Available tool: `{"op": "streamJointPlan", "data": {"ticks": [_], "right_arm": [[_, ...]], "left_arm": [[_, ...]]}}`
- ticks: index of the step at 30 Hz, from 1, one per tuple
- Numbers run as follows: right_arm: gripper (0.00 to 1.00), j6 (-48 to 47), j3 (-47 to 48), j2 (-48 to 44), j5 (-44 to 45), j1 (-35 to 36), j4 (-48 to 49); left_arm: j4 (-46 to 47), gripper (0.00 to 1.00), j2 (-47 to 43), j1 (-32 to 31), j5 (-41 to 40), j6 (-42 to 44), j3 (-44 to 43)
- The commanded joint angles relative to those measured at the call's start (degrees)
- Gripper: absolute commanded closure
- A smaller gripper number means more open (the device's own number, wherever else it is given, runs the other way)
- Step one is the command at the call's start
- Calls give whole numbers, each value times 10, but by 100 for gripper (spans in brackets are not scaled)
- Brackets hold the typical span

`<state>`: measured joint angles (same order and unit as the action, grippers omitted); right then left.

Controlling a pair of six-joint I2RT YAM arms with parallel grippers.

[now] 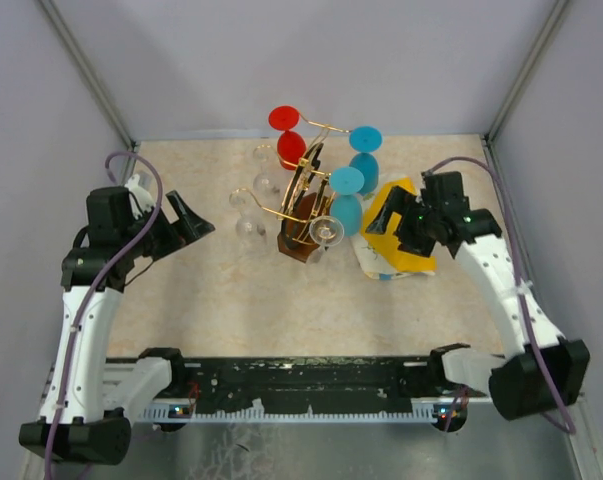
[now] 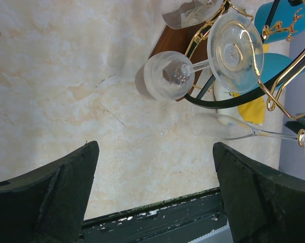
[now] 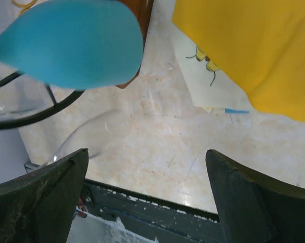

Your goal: Take the wine glass off the wine glass rack

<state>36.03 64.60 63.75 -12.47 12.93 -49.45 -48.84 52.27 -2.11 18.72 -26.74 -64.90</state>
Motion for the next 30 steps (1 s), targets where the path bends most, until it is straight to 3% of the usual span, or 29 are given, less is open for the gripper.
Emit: {"op": "streamJointPlan", "data": {"ticks": [1, 9, 20, 24, 26, 30], "right_arm": [[1, 17, -49, 93, -102, -43, 146], [1, 23, -25, 221, -154, -102, 251], [1, 18, 105, 433, -197, -102, 250], [1, 0, 170, 506, -159, -105, 162], [1, -19, 206, 532, -97, -125, 89], [1, -18, 182, 504, -9, -239, 61]], "left_arm": [[23, 0, -2, 2, -2, -4, -1], [40, 0, 5, 3, -26, 0, 8], [72, 0, 47, 2, -30, 4, 19], [75, 0, 56, 2, -28, 5, 13], [72, 0, 59, 2, -27, 7, 10], [64, 0, 61, 3, -32, 18, 0]]}}
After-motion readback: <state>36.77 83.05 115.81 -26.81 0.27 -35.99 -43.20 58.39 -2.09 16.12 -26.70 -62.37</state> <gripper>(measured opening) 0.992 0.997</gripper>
